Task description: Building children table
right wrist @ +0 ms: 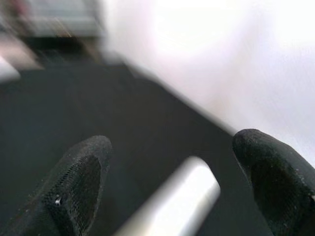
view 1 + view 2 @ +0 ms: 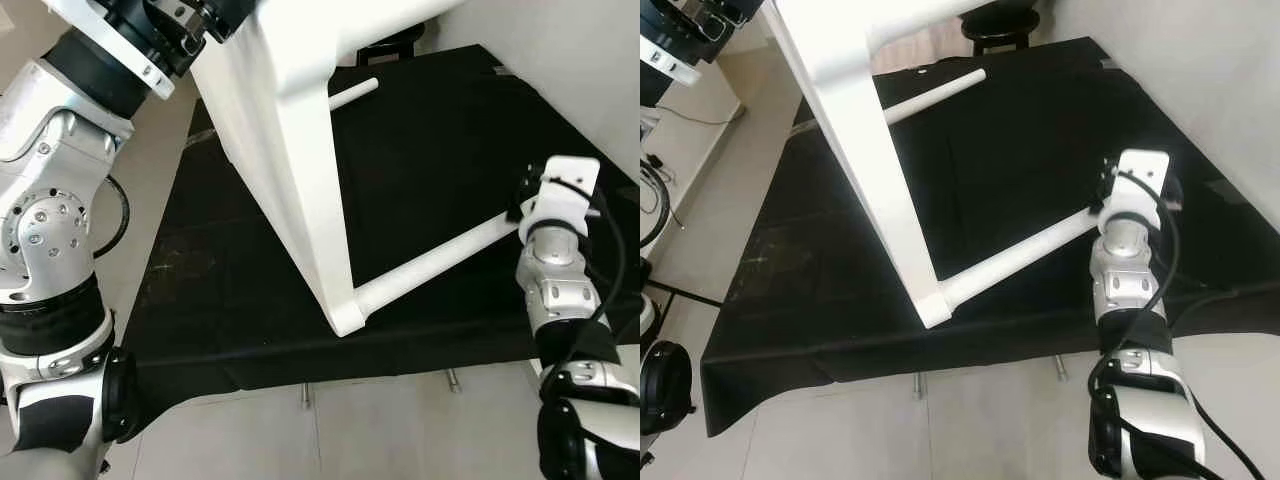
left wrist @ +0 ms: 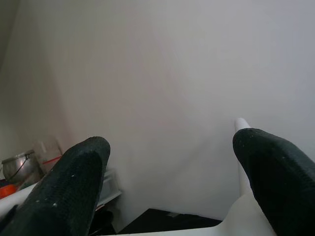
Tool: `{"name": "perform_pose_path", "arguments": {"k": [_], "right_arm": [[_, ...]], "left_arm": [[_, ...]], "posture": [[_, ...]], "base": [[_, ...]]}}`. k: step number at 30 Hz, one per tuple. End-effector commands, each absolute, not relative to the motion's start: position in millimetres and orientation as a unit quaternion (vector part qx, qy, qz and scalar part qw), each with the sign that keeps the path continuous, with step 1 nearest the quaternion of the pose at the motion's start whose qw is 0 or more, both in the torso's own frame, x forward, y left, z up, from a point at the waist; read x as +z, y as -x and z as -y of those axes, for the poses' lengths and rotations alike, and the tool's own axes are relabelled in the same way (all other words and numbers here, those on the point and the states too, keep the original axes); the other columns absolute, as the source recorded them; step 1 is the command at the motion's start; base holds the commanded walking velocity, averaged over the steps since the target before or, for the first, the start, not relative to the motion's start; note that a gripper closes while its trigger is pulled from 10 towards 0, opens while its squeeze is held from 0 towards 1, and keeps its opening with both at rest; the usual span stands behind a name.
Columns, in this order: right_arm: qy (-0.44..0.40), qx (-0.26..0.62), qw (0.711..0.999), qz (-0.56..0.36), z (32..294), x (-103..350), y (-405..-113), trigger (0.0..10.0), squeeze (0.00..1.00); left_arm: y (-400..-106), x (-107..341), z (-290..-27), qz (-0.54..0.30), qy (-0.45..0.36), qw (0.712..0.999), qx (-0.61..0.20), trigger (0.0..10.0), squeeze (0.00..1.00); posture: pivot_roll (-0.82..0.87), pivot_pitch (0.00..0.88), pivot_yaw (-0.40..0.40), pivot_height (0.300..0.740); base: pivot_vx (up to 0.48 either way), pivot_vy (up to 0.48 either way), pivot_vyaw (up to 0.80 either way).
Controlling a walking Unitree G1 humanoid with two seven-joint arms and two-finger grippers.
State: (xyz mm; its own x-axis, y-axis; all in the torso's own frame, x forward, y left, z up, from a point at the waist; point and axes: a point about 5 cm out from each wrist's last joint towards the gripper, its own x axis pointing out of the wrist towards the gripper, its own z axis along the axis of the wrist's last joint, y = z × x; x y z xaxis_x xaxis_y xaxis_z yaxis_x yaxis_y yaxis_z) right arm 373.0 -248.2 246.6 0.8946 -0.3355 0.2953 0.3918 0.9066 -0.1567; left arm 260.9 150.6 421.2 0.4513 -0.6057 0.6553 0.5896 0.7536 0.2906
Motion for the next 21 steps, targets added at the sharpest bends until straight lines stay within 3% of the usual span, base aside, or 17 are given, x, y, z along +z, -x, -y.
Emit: {"name": "perform_pose_path", "arguments": {"k": [1,10,12,14,15,16,21], "right_arm": [[0.129,-0.115,0.968,0.184,219.8,260.4,-372.8,10.0,1.0],[0.235,-0.081,0.947,0.204,204.9,269.9,-373.5,10.0,1.0],[0.26,-0.034,0.944,0.202,197.5,267.7,-373.0,10.0,1.0],[0.289,0.072,0.935,0.195,180.5,260.8,-368.2,10.0,1.0],[0.289,0.072,0.935,0.195,180.5,260.8,-368.2,10.0,1.0],[0.326,0.145,0.917,0.178,167.5,251.5,-363.0,10.0,0.99],[0.346,0.202,0.903,0.157,156.8,239.8,-356.0,10.0,0.94]], "left_arm": [[-280.0,396.5,-146.4,0.31,-0.022,0.877,-0.366,10.0,0.0],[-282.0,393.6,-146.0,0.306,-0.023,0.876,-0.371,10.0,0.0],[-282.1,393.1,-146.7,0.306,-0.023,0.877,-0.371,10.0,0.0],[-282.4,392.7,-148.2,0.308,-0.024,0.877,-0.369,10.0,0.0],[-282.4,392.7,-148.2,0.308,-0.024,0.877,-0.369,10.0,0.0],[-281.8,393.0,-151.0,0.312,-0.023,0.877,-0.364,10.0,0.0],[-279.8,393.6,-155.1,0.316,-0.02,0.878,-0.359,10.0,0.0]], "posture": [[-0.07,0.149,0.12,0.74],[-0.06,0.15,0.117,0.74],[-0.06,0.15,0.116,0.74],[-0.06,0.15,0.115,0.74],[-0.06,0.15,0.115,0.74],[-0.06,0.148,0.113,0.74],[-0.07,0.145,0.11,0.74]], "base": [[0.0,0.0,0.0],[0.0,0.0,0.0],[0.0,0.0,0.0],[0.0,0.0,0.0],[0.0,0.0,0.0],[0.0,0.0,0.0],[0.0,0.0,0.0]]}}
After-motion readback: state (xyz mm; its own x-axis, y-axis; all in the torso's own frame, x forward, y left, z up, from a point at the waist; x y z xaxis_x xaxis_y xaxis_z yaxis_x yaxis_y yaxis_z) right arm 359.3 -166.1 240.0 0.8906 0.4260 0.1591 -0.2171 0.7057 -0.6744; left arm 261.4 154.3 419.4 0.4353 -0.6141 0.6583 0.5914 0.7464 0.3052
